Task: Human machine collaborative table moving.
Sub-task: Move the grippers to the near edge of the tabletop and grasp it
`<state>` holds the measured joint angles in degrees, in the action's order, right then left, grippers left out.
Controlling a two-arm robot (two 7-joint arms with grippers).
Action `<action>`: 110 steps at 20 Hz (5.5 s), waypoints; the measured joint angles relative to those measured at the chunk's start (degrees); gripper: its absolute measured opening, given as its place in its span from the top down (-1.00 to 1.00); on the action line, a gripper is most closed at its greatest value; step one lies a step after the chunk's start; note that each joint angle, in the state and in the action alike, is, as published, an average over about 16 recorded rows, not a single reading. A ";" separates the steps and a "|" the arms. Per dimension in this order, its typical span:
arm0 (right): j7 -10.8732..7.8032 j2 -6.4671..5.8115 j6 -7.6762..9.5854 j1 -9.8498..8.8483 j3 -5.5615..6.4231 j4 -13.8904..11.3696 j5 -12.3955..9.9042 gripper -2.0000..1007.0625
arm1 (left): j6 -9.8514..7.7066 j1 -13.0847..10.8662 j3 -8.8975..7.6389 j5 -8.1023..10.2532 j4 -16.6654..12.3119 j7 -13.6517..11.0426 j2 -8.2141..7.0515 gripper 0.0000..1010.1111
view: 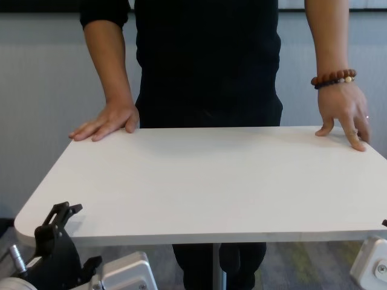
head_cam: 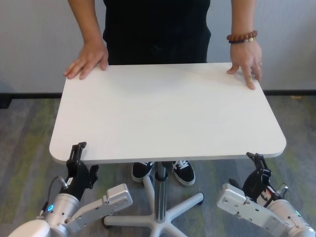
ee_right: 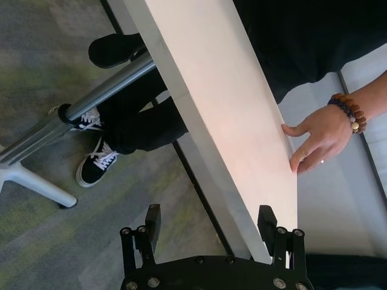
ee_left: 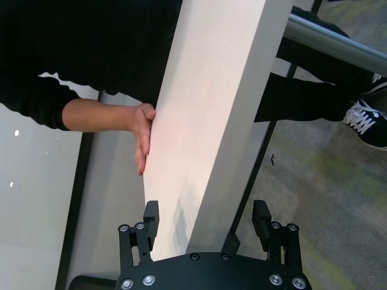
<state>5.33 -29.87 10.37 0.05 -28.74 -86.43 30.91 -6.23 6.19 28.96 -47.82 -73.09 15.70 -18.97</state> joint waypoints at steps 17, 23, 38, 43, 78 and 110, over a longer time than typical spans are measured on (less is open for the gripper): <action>-0.66 1.64 -1.82 -0.41 1.76 0.99 1.26 -1.00 | 1.57 1.84 -1.84 -0.86 2.86 -1.54 2.39 -0.98; -0.97 2.17 -2.16 -0.73 2.52 1.16 1.69 -1.00 | 2.34 2.50 -2.48 -1.28 3.87 -1.66 3.19 -0.98; -0.26 3.92 -4.99 -1.40 4.47 2.47 2.39 -1.00 | 3.34 3.23 -3.26 -1.86 5.45 -1.49 4.34 -0.98; 0.41 4.74 -6.78 -1.37 5.02 3.73 2.45 -1.00 | 3.27 3.21 -3.21 -1.83 5.34 -1.51 4.27 -0.98; 2.31 8.86 -2.79 0.54 7.26 5.62 12.09 -1.00 | 3.04 3.10 -3.02 -1.81 5.00 -1.58 4.08 -0.98; 2.44 13.28 -6.80 5.97 10.52 14.69 14.00 -1.00 | 3.03 3.10 -3.02 -1.81 4.98 -1.58 4.07 -0.98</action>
<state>7.77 -16.59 3.57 6.02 -18.23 -71.74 44.91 -3.20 9.29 25.95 -49.64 -68.11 14.13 -14.90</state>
